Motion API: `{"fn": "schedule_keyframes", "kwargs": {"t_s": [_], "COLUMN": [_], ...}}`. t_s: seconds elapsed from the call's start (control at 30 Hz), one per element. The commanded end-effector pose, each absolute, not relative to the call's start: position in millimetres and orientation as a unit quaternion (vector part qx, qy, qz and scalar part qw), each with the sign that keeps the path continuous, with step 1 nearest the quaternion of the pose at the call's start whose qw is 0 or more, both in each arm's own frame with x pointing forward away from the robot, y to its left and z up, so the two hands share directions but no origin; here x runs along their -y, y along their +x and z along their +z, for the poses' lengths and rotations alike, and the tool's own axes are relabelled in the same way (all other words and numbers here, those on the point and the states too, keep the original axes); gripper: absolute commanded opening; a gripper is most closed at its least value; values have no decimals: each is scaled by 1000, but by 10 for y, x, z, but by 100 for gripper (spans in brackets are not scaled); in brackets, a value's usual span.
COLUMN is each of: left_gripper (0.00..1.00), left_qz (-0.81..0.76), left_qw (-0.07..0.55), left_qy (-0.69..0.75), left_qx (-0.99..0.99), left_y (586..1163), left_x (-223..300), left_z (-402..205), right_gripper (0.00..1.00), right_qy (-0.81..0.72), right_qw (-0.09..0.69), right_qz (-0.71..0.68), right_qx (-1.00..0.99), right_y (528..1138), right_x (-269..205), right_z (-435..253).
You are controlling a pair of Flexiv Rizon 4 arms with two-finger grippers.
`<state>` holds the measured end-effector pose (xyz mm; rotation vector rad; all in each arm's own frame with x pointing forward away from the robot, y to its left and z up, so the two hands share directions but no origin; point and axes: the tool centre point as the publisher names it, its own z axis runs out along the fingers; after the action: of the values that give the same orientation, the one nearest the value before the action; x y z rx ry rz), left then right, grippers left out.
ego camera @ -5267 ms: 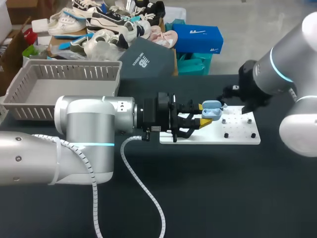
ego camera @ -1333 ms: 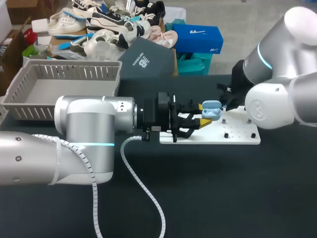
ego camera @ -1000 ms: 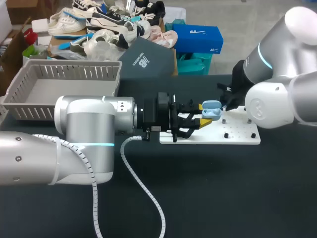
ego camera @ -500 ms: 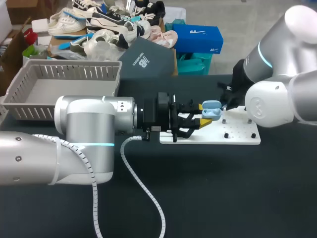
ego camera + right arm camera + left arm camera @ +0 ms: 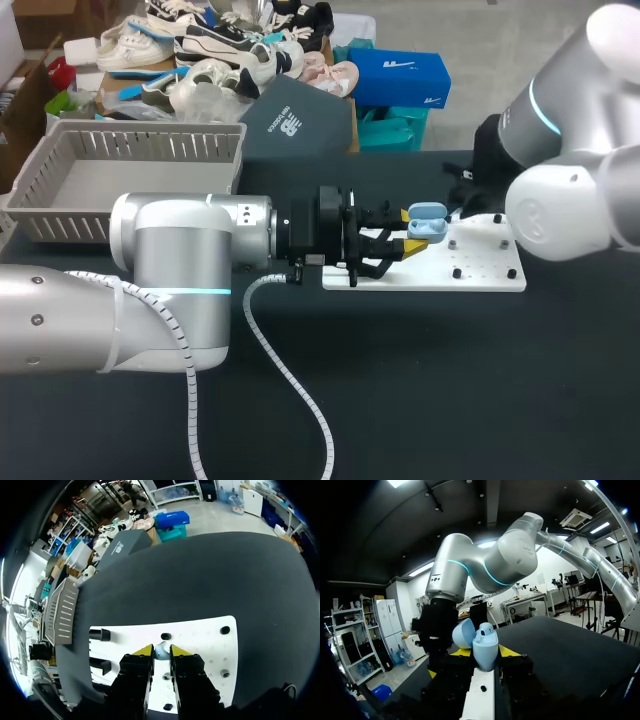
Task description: Pick up each earbud case from the left stands, insert the matching earbuds, close the lid, and place the case in the box.
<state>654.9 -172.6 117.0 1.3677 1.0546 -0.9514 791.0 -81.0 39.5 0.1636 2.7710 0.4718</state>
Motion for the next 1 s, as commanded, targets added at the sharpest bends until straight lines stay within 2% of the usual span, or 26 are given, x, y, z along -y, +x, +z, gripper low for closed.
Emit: {"fn": "schedule_keyframes", "kwargs": {"t_s": [0.03,0.53,1.0], "left_gripper": [0,0,0], "left_qz": [-402,-402,-402], "left_qw": [554,554,554], "left_qy": [577,577,577], "left_qx": [-446,-446,-446], "left_y": [6546,6546,6546], "left_x": [1727,1727,1727], "left_z": [1161,1161,1161], "right_gripper": [0,0,0], "right_qy": [54,-87,-200], "right_qw": [190,208,205], "right_qz": [151,60,16], "right_qx": [-969,-972,-958], "right_y": [7674,7143,6233], "right_x": [907,1165,1248], "right_z": [540,1008,1409]}}
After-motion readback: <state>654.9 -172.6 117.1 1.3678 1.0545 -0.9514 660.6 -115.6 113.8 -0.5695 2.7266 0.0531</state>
